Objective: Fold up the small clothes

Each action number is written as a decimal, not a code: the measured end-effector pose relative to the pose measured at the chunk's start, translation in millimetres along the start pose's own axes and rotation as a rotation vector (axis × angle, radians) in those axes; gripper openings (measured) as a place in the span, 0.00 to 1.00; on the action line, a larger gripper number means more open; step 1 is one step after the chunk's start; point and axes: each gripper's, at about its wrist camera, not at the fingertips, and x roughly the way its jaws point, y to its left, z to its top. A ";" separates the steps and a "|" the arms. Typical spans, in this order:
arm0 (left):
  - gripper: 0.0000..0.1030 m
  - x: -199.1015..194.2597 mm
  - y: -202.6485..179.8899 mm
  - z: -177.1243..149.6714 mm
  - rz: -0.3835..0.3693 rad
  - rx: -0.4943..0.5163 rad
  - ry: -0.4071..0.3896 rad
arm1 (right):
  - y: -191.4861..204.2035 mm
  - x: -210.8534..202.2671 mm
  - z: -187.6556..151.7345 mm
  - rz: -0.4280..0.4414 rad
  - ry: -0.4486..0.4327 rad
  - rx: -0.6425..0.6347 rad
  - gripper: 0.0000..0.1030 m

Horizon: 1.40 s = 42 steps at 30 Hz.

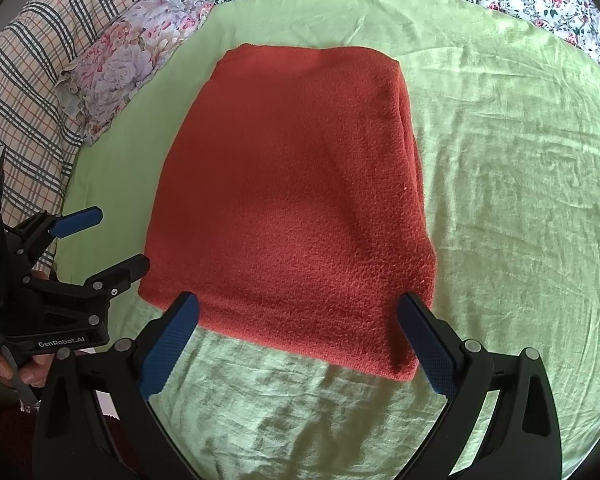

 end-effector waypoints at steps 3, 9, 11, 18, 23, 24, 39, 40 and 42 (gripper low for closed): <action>0.89 -0.8 -2.1 -0.3 0.001 -0.002 -0.002 | -2.7 0.6 3.1 0.002 0.001 -0.002 0.96; 0.89 -1.5 -3.6 -0.3 -0.002 -0.007 -0.004 | -6.0 -0.6 6.3 0.006 -0.004 0.001 0.96; 0.89 -1.6 -3.7 0.1 -0.003 -0.005 -0.004 | -6.4 -1.0 6.9 0.008 -0.005 0.002 0.96; 0.89 -2.5 -6.4 0.5 -0.008 -0.001 -0.006 | -7.8 -2.9 5.9 0.011 -0.007 0.006 0.96; 0.89 -2.8 -6.2 0.3 -0.009 -0.001 -0.006 | -7.6 -3.7 5.5 0.010 -0.008 0.008 0.96; 0.89 -2.9 -6.2 0.3 -0.009 -0.001 -0.006 | -7.6 -3.4 5.6 0.010 -0.008 0.007 0.96; 0.89 -3.9 -7.2 0.3 -0.008 0.000 -0.009 | -9.4 -6.3 5.8 0.012 -0.009 0.007 0.96; 0.89 -4.6 -8.0 0.8 -0.007 0.000 -0.009 | -9.5 -6.3 5.2 0.012 -0.009 0.007 0.96; 0.89 -5.1 -8.6 1.0 -0.009 0.000 -0.008 | -9.5 -7.2 5.4 0.012 -0.010 0.007 0.96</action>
